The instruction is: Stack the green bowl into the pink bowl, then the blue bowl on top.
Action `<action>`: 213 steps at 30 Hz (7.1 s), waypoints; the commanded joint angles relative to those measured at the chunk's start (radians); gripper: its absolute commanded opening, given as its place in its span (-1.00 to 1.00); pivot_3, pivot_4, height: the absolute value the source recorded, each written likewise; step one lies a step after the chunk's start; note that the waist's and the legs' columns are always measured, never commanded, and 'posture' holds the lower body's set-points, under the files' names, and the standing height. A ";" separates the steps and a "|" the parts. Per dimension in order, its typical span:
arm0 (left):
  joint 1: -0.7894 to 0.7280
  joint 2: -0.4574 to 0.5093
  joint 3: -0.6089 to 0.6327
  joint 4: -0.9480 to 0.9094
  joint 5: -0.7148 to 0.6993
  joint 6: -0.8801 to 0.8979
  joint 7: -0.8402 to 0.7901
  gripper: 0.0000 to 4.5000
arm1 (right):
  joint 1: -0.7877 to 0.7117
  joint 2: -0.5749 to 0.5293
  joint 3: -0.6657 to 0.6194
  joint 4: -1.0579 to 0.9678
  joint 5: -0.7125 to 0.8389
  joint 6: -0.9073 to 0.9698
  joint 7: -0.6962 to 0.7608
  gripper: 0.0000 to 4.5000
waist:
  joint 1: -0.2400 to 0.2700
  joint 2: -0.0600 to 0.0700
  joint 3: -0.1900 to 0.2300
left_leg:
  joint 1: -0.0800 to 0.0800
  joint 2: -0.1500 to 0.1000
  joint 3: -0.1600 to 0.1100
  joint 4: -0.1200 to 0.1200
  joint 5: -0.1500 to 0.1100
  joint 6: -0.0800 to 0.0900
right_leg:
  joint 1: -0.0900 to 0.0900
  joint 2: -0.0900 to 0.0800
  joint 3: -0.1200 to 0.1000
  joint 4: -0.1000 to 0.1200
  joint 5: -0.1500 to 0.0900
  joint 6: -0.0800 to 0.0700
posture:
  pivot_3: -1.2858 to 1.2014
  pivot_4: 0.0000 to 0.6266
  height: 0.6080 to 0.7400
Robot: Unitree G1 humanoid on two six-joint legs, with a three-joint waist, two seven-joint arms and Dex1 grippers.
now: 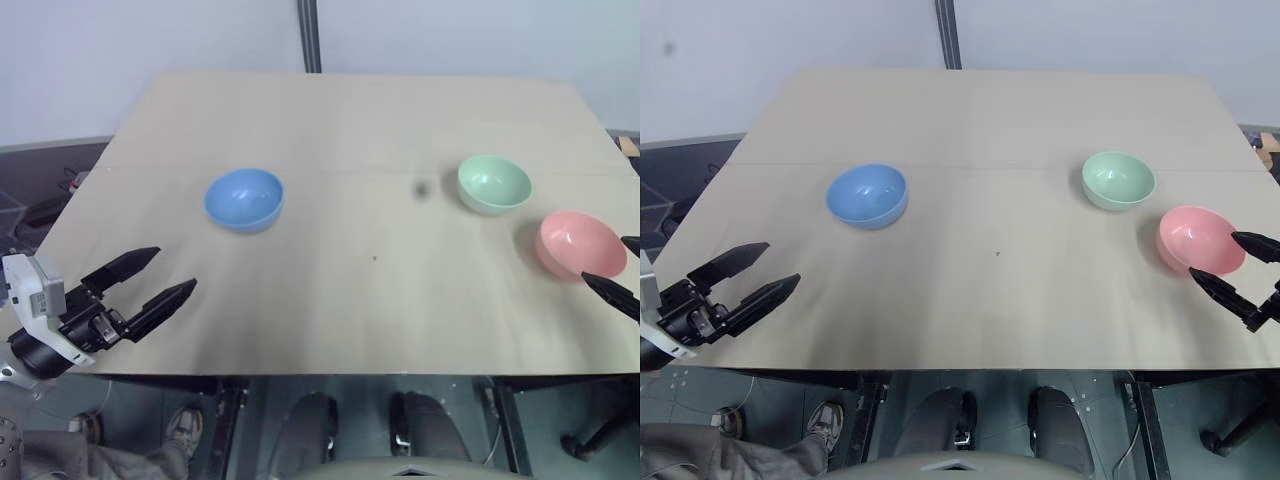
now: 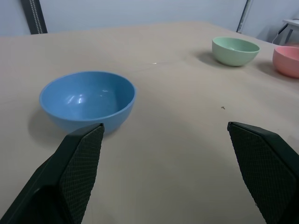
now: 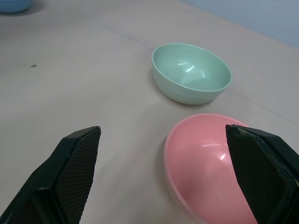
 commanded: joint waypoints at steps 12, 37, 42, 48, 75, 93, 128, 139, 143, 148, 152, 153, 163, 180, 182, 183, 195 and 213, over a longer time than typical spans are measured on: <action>-0.054 -0.017 -0.056 -0.091 0.073 -0.009 0.158 1.00 | -0.109 -0.012 0.103 0.015 -0.009 -0.034 0.017 1.00 | 0.000 0.000 0.000 | 0.000 0.000 0.000 0.000 0.000 0.000 | 0.000 0.000 0.000 0.000 0.002 -0.002 | 0.03 -0.52 1.00; -0.514 0.077 -0.472 -0.022 0.181 0.024 0.018 1.00 | -0.407 0.101 0.451 -0.208 -0.353 0.287 -0.519 1.00 | 0.002 0.000 0.002 | -0.014 -0.002 0.001 0.000 0.003 -0.005 | -0.013 0.000 -0.003 0.002 0.005 0.002 | 0.03 -0.52 1.00; -0.543 0.103 -0.456 0.031 0.048 0.001 -0.202 1.00 | -0.332 0.102 0.402 -0.330 -0.352 0.583 -0.619 1.00 | -0.004 0.000 0.002 | -0.008 -0.002 0.003 0.001 0.003 -0.005 | -0.009 0.001 0.000 0.003 0.004 0.002 | 0.03 -0.52 1.00; -0.626 0.109 -0.494 0.077 0.003 0.022 -0.318 1.00 | -0.411 0.151 0.422 -0.237 -0.348 0.743 -0.680 1.00 | -0.003 0.000 0.002 | -0.005 -0.001 0.003 0.003 0.004 -0.003 | -0.007 0.007 0.001 0.004 0.004 0.001 | 0.03 -0.52 1.00; -0.441 0.097 -0.370 0.099 0.103 -0.053 -0.215 1.00 | -0.478 0.060 0.860 -0.544 -0.180 0.550 -0.328 -0.95 | -0.011 -0.003 0.002 | -0.007 0.008 0.005 0.003 0.005 -0.004 | -0.011 0.013 0.005 0.002 0.006 -0.002 | 0.03 -0.52 1.00; -0.420 0.070 -0.378 0.026 0.079 -0.036 -0.150 1.00 | -0.766 0.294 0.997 -0.229 -0.312 0.325 -0.282 0.98 | -0.003 -0.004 0.001 | -0.009 0.008 0.007 0.002 0.008 -0.008 | -0.013 0.014 0.006 0.003 0.012 -0.004 | 0.03 -0.52 1.00; -0.361 -0.009 -0.351 -0.022 0.096 -0.037 0.043 1.00 | -0.995 0.251 0.834 0.396 -0.409 -0.161 -0.162 -0.98 | -0.024 -0.005 0.001 | -0.008 0.013 0.022 -0.001 0.008 -0.009 | -0.021 0.018 0.022 0.006 0.013 -0.004 | 0.03 -0.52 1.00; -0.468 -0.038 -0.390 0.091 0.244 -0.090 0.171 1.00 | -0.729 0.239 1.001 -0.160 -0.299 0.120 -0.112 -0.98 | -0.027 -0.009 -0.001 | -0.006 0.013 0.022 0.000 0.006 -0.005 | -0.020 0.018 0.021 0.006 0.015 -0.005 | 0.03 -0.52 1.00; -0.480 -0.032 -0.392 0.100 0.259 -0.080 0.180 1.00 | -0.771 0.290 1.041 -0.026 -0.387 0.052 -0.144 -0.52 | -0.026 -0.009 -0.001 | -0.005 0.013 0.022 0.003 0.007 -0.006 | -0.020 0.018 0.021 0.009 0.016 -0.006 | 0.03 -0.52 1.00; -0.451 0.010 -0.408 0.080 0.422 -0.078 0.282 1.00 | -0.765 0.290 0.943 -0.082 -0.350 0.057 -0.168 0.56 | -0.024 -0.009 -0.001 | -0.005 0.013 0.022 0.003 0.007 -0.007 | -0.021 0.018 0.021 0.011 0.016 -0.005 | 0.03 -0.52 1.00; -0.435 0.062 -0.448 0.046 0.538 0.002 0.358 1.00 | -0.726 0.280 0.849 -0.206 -0.243 0.114 -0.168 0.56 | -0.024 -0.009 -0.001 | -0.006 0.013 0.022 0.002 0.008 -0.008 | -0.021 0.018 0.021 0.009 0.016 -0.005 | 0.03 -0.52 1.00; -0.444 0.085 -0.469 0.045 0.579 0.043 0.381 1.00 | -0.717 0.273 0.828 -0.240 -0.216 0.138 -0.169 0.56 | -0.023 -0.009 -0.001 | -0.007 0.013 0.022 0.002 0.008 -0.008 | -0.021 0.018 0.021 0.008 0.016 -0.005 | 0.03 -0.52 1.00; -0.611 0.230 -0.744 0.164 0.903 0.095 0.393 0.76 | -0.633 0.244 0.775 -0.353 -0.157 0.228 -0.234 0.58 | -0.025 -0.009 0.000 | -0.006 0.013 0.024 0.001 0.007 -0.007 | -0.021 0.018 0.022 0.008 0.016 -0.005 | 0.03 -0.52 1.00; -0.785 0.166 -0.771 0.106 0.751 -0.076 0.147 -0.97 | -0.520 0.204 0.697 -0.390 -0.170 0.226 -0.319 0.58 | -0.019 -0.011 0.000 | -0.008 0.013 0.024 0.002 0.007 -0.007 | -0.024 0.019 0.023 0.011 0.016 -0.005 | 0.03 -0.52 1.00; -0.870 0.139 -0.806 0.091 0.702 -0.106 0.071 -0.97 | -0.498 0.194 0.669 -0.407 -0.171 0.242 -0.346 0.58 | -0.013 -0.011 0.001 | -0.008 0.013 0.024 0.002 0.007 -0.007 | -0.024 0.019 0.023 0.011 0.016 -0.004 | 0.03 -0.52 1.00; -0.905 0.126 -0.821 0.093 0.686 -0.122 0.038 -0.97 | -0.487 0.190 0.656 -0.414 -0.171 0.248 -0.357 0.58 | -0.005 -0.012 0.001 | -0.009 0.013 0.024 0.003 0.007 -0.007 | -0.024 0.019 0.022 0.012 0.016 -0.004 | 0.03 -0.52 1.00; -1.158 0.001 -0.979 0.327 0.604 -0.313 -0.341 -0.59 | -0.413 0.162 0.599 -0.480 -0.175 0.287 -0.445 0.58 | -0.006 -0.012 0.001 | -0.008 0.011 0.025 0.004 0.007 -0.007 | -0.024 0.024 0.026 0.012 0.016 -0.004 | 0.03 -0.52 1.00; -0.737 -0.003 -0.500 -0.012 0.384 0.231 0.110 1.00 | -0.396 0.114 0.557 -0.188 -0.152 0.139 -0.275 0.98 | -0.028 -0.013 0.001 | -0.006 0.015 0.025 0.004 0.007 -0.007 | -0.024 0.025 0.028 0.012 0.016 -0.004 | 0.03 -0.52 1.00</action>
